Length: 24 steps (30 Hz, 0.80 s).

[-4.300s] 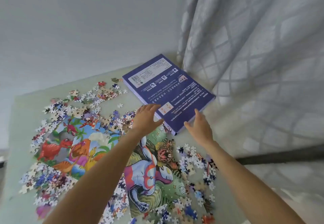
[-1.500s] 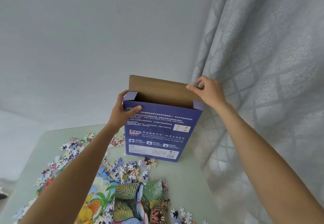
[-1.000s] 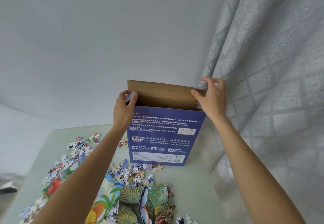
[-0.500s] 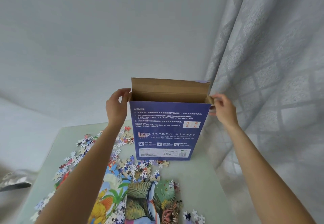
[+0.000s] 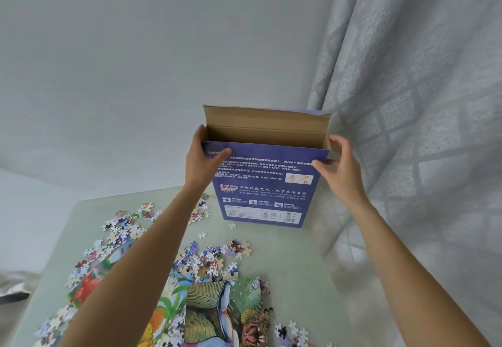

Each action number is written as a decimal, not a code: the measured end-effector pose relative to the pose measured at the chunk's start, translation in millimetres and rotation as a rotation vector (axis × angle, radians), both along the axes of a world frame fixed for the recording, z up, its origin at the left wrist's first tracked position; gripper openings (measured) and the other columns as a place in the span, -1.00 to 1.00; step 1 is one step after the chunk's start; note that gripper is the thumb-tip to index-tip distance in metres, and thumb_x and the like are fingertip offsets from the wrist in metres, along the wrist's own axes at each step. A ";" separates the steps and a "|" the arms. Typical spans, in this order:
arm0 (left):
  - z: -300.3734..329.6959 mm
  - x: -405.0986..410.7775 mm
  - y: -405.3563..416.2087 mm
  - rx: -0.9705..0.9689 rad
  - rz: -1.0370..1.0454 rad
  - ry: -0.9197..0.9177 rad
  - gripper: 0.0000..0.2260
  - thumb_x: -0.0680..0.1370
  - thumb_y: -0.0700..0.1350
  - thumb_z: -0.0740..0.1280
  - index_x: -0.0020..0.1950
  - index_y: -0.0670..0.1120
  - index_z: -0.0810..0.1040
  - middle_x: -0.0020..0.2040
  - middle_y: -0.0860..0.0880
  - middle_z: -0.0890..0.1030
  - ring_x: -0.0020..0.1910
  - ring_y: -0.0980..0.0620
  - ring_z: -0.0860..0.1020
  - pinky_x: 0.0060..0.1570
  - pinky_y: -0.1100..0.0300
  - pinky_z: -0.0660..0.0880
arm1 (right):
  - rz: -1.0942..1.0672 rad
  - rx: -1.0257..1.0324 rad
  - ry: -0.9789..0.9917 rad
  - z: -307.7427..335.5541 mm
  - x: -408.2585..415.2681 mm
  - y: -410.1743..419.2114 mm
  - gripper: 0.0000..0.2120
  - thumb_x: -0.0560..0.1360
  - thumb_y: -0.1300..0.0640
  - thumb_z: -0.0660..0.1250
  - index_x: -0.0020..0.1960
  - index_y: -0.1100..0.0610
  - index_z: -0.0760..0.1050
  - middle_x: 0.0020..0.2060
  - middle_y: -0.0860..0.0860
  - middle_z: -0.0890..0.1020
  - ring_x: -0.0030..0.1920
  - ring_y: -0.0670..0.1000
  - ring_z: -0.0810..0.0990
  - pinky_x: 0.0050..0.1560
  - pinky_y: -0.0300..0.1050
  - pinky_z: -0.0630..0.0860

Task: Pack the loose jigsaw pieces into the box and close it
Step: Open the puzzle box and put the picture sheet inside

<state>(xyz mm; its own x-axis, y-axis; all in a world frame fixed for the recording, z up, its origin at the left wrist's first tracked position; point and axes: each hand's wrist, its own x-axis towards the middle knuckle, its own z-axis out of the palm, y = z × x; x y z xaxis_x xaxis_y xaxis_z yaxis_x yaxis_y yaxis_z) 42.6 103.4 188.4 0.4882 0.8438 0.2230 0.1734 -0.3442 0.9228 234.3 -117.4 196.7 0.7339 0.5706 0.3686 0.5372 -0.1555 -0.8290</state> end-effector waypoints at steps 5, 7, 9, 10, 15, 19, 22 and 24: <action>-13.1 24.6 -8.1 0.023 -0.068 0.021 -0.34 0.43 -0.02 0.44 0.44 -0.03 0.21 0.36 -0.01 0.40 0.26 -0.02 0.45 0.20 -0.02 0.48 | -0.107 -0.051 -0.013 -12.9 3.0 -21.4 -0.49 0.42 0.23 0.45 0.28 0.21 0.30 0.04 -0.07 0.49 -0.22 -0.33 0.52 -0.28 -0.59 0.34; -13.0 29.7 -10.2 0.049 -0.078 0.032 -0.34 0.43 -0.01 0.44 0.44 -0.02 0.21 0.37 -0.01 0.40 0.26 0.01 0.44 0.19 0.06 0.48 | -0.118 -0.058 0.013 -16.8 4.5 -29.5 -0.49 0.42 0.21 0.45 0.28 0.17 0.30 -0.03 -0.11 0.51 -0.25 -0.39 0.53 -0.25 -0.53 0.41; -12.7 31.2 -12.0 0.076 -0.081 0.049 -0.34 0.42 0.00 0.44 0.44 -0.02 0.21 0.36 0.00 0.41 0.25 0.02 0.45 0.18 0.07 0.47 | -0.115 -0.052 0.029 -20.0 4.3 -36.0 -0.50 0.41 0.18 0.46 0.25 0.11 0.29 -0.05 -0.09 0.57 -0.21 -0.27 0.60 -0.13 -0.26 0.56; -12.8 30.3 -12.1 0.097 -0.080 0.060 -0.34 0.42 0.02 0.44 0.43 -0.02 0.21 0.35 0.00 0.42 0.24 0.02 0.46 0.17 0.07 0.48 | -0.108 -0.048 0.033 -21.0 3.0 -38.2 -0.51 0.41 0.17 0.46 0.24 0.09 0.29 -0.06 -0.07 0.60 -0.18 -0.17 0.63 -0.11 -0.10 0.59; -12.8 10.4 -10.9 0.153 -0.054 0.093 -0.36 0.44 0.03 0.41 0.44 -0.03 0.22 0.32 -0.01 0.45 0.17 0.05 0.48 0.05 0.20 0.44 | -0.052 -0.041 0.051 -23.6 -11.7 -40.2 -0.52 0.40 0.09 0.46 0.20 0.04 0.29 -0.05 -0.11 0.59 -0.11 -0.02 0.66 -0.14 0.12 0.62; -13.3 -18.2 -9.3 0.184 0.011 0.109 -0.36 0.44 0.03 0.40 0.44 -0.04 0.22 0.32 -0.04 0.46 0.19 -0.01 0.49 0.09 0.09 0.47 | -0.018 -0.027 0.064 -24.9 -29.9 -32.4 -0.54 0.41 0.11 0.46 0.19 0.03 0.30 -0.04 -0.05 0.62 -0.11 -0.08 0.66 -0.16 0.09 0.63; -13.1 -37.9 -8.5 0.165 0.036 0.101 -0.37 0.44 0.02 0.41 0.44 -0.03 0.24 0.30 -0.03 0.47 0.15 0.04 0.49 0.06 0.12 0.47 | 0.013 -0.020 0.075 -26.3 -42.0 -28.3 -0.54 0.41 0.10 0.47 0.19 0.01 0.31 0.02 0.00 0.63 -0.06 -0.05 0.65 -0.18 0.10 0.63; -12.1 -44.1 -9.1 0.140 0.030 0.061 -0.38 0.43 0.00 0.43 0.42 -0.02 0.26 0.29 -0.03 0.47 0.14 0.04 0.49 0.06 0.10 0.49 | 0.014 0.000 0.085 -25.2 -45.3 -27.2 -0.54 0.41 0.11 0.47 0.19 0.00 0.32 0.04 0.02 0.62 -0.05 -0.03 0.65 -0.17 0.09 0.63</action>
